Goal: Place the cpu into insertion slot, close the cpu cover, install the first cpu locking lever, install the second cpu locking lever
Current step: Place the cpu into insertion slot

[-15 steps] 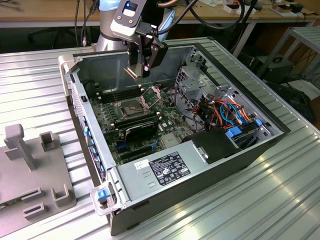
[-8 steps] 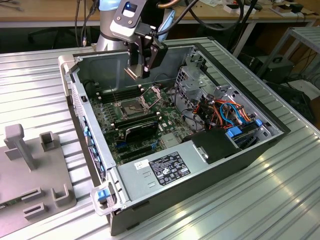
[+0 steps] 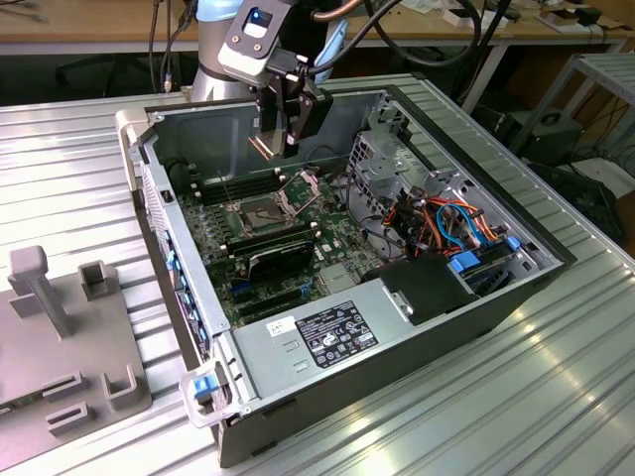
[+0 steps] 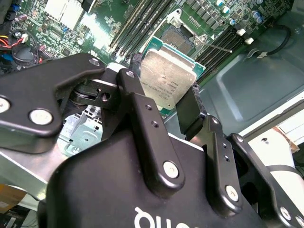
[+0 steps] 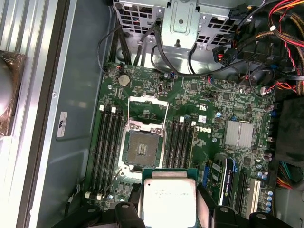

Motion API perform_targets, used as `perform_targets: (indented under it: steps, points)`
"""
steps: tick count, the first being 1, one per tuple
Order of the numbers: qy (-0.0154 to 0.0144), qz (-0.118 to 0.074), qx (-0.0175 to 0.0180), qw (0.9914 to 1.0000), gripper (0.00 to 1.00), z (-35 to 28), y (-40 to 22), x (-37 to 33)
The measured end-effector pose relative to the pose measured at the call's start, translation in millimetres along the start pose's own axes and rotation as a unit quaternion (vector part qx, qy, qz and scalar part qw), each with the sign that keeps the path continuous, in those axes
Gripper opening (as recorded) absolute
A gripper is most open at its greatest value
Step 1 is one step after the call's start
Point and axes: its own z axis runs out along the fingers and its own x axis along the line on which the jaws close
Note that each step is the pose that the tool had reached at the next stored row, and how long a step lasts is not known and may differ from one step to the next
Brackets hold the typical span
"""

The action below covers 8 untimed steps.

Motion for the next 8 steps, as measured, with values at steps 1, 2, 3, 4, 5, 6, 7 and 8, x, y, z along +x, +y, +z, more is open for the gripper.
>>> perform_targets:
  steps: [1,2,3,4,5,6,7,8]
  points:
    - [0.0,0.0,0.0,1.0,0.55,0.0,0.0,0.0]
    - [0.0,0.0,0.0,1.0,0.55,0.0,0.0,0.0]
    - [0.0001,0.0,0.0,1.0,0.55,0.0,0.0,0.0]
    - [0.0001,0.0,0.0,1.0,0.55,0.0,0.0,0.0]
    - [0.0001,0.0,0.0,1.0,0.55,0.0,0.0,0.0]
    - [0.0001,0.0,0.0,1.0,0.55,0.0,0.0,0.0]
    - [0.0001,0.0,0.0,1.0,0.55,0.0,0.0,0.0]
    - [0.0001,0.0,0.0,1.0,0.55,0.0,0.0,0.0]
